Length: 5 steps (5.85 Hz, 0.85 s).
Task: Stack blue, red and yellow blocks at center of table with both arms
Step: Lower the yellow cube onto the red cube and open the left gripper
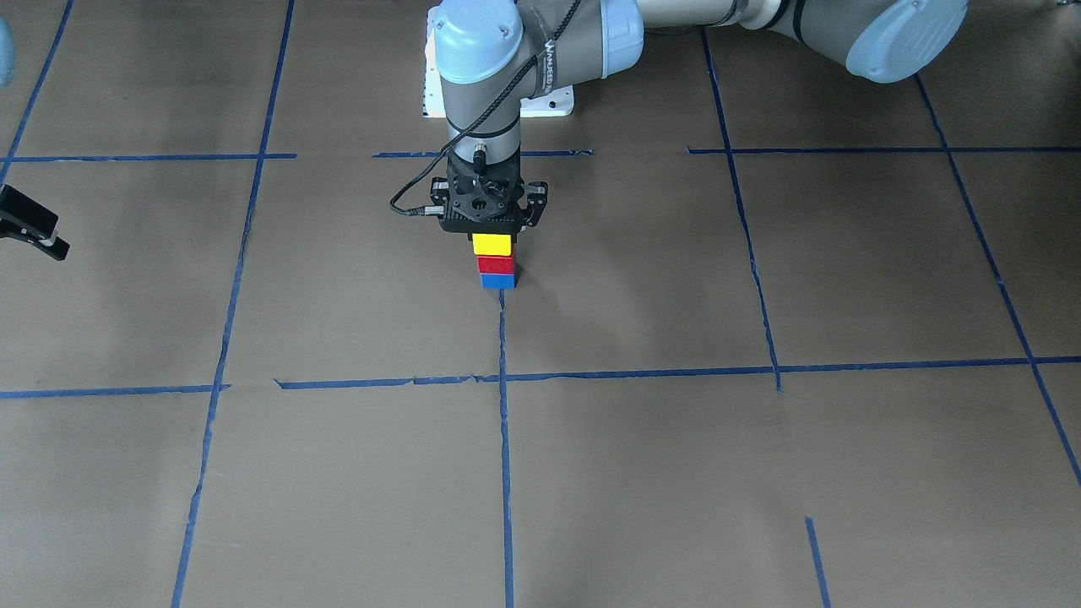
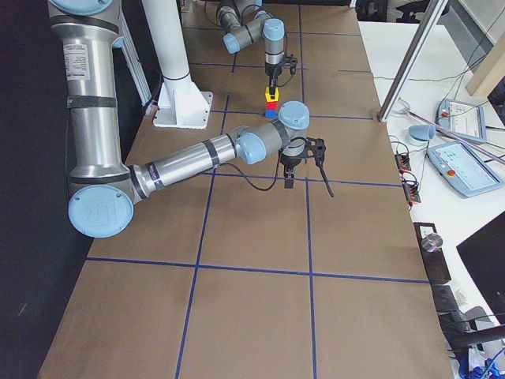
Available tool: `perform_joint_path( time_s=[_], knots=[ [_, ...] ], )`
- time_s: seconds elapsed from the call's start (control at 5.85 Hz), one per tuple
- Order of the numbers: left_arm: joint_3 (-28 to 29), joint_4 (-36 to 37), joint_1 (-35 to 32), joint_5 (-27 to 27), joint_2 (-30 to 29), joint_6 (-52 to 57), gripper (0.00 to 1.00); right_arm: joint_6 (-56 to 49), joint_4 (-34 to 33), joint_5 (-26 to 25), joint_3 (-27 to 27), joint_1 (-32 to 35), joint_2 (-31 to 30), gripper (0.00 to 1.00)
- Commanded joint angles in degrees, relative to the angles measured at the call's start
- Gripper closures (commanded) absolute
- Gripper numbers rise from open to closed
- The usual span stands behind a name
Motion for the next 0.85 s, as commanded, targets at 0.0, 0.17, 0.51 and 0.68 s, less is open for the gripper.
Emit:
perform_joint_path(
  time_s=[0.0, 0.17, 0.51, 0.68],
  knots=[
    [0.2, -0.1, 0.1, 0.2, 0.2, 0.0, 0.11, 0.0, 0.0, 0.0, 0.0, -0.1, 0.0, 0.00],
    [0.2, -0.1, 0.1, 0.2, 0.1, 0.0, 0.00, 0.0, 0.0, 0.0, 0.0, -0.1, 0.1, 0.00],
    [-0.6, 0.0, -0.1, 0.2, -0.1, 0.0, 0.00, -0.2, 0.0, 0.0, 0.1, -0.1, 0.1, 0.00],
    [-4.0, 0.4, -1.5, -0.2, 0.1, -0.1, 0.00, -0.7, 0.0, 0.1, 0.1, 0.0, 0.4, 0.00]
  ],
)
